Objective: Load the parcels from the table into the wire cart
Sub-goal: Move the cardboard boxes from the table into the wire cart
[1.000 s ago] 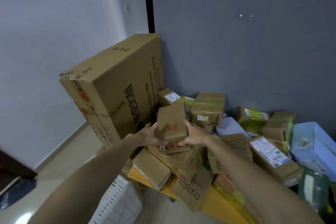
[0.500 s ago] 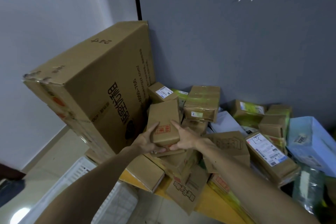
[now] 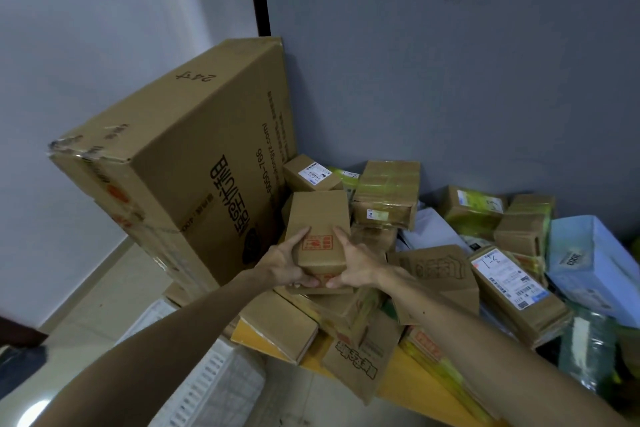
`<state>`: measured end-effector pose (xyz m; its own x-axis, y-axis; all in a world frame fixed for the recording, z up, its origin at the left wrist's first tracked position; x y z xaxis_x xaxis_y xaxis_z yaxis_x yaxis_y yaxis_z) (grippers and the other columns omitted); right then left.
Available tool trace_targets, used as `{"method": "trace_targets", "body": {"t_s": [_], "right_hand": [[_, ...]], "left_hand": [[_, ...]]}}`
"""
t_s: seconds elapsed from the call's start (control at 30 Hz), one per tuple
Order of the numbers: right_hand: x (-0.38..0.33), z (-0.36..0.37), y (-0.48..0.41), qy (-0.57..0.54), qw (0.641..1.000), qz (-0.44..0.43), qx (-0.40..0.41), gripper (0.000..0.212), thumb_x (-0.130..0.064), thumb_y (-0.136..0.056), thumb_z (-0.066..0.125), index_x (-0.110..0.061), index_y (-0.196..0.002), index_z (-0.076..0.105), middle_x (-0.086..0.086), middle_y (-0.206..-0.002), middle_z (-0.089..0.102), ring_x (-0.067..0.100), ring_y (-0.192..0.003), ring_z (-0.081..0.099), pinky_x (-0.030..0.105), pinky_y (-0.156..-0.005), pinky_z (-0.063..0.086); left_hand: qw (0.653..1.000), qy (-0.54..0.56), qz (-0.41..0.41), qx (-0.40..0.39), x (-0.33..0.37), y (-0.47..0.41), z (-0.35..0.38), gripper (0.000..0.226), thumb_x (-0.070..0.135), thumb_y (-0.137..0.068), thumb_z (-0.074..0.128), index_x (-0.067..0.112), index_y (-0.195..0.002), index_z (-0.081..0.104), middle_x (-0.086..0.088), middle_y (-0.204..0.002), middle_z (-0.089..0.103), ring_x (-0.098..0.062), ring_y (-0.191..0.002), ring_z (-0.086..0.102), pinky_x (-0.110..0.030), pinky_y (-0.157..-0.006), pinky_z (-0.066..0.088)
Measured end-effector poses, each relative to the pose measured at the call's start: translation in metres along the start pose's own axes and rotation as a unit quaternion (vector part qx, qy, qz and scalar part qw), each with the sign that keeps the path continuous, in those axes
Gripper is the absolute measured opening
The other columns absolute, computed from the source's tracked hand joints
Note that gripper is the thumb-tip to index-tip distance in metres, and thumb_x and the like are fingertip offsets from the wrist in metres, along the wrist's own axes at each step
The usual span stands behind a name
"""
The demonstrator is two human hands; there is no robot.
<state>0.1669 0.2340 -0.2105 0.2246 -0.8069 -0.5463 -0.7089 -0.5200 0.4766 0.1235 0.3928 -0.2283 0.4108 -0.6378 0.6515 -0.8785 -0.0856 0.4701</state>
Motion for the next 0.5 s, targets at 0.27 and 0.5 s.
{"method": "trace_targets", "body": {"t_s": [0.27, 0.5], "right_hand": [[-0.004, -0.013, 0.023, -0.073, 0.995, -0.011, 0.067, 0.126, -0.038, -0.072, 0.086, -0.034, -0.156, -0.007, 0.011, -0.151, 0.035, 0.029, -0.137, 0.039, 0.037, -0.108, 0.036], [-0.012, -0.03, 0.052, -0.085, 0.986, -0.016, 0.142, 0.129, -0.036, -0.074, 0.085, -0.034, -0.154, -0.016, 0.008, -0.151, 0.037, 0.026, -0.135, 0.041, 0.037, -0.111, 0.036]], "left_hand": [[0.998, -0.053, 0.02, -0.018, 0.041, 0.015, -0.024, 0.122, 0.019, -0.065, 0.09, 0.047, -0.154, 0.012, 0.002, -0.106, 0.067, -0.012, -0.073, 0.066, -0.022, -0.066, 0.058], [0.992, -0.066, 0.103, 0.028, 0.078, 0.031, -0.035, 0.126, 0.024, -0.059, 0.093, 0.053, -0.151, 0.012, -0.001, -0.149, 0.032, -0.022, -0.138, 0.032, -0.032, -0.097, 0.051]]}}
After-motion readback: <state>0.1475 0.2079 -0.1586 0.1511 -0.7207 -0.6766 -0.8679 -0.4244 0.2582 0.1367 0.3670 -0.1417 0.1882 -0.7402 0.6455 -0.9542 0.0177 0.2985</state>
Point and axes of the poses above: each hand's wrist, its own y-axis away from the middle knuckle, its own z-axis out of the palm, x = y × z, the point moved 8 cm from there along -y, towards the middle knuckle
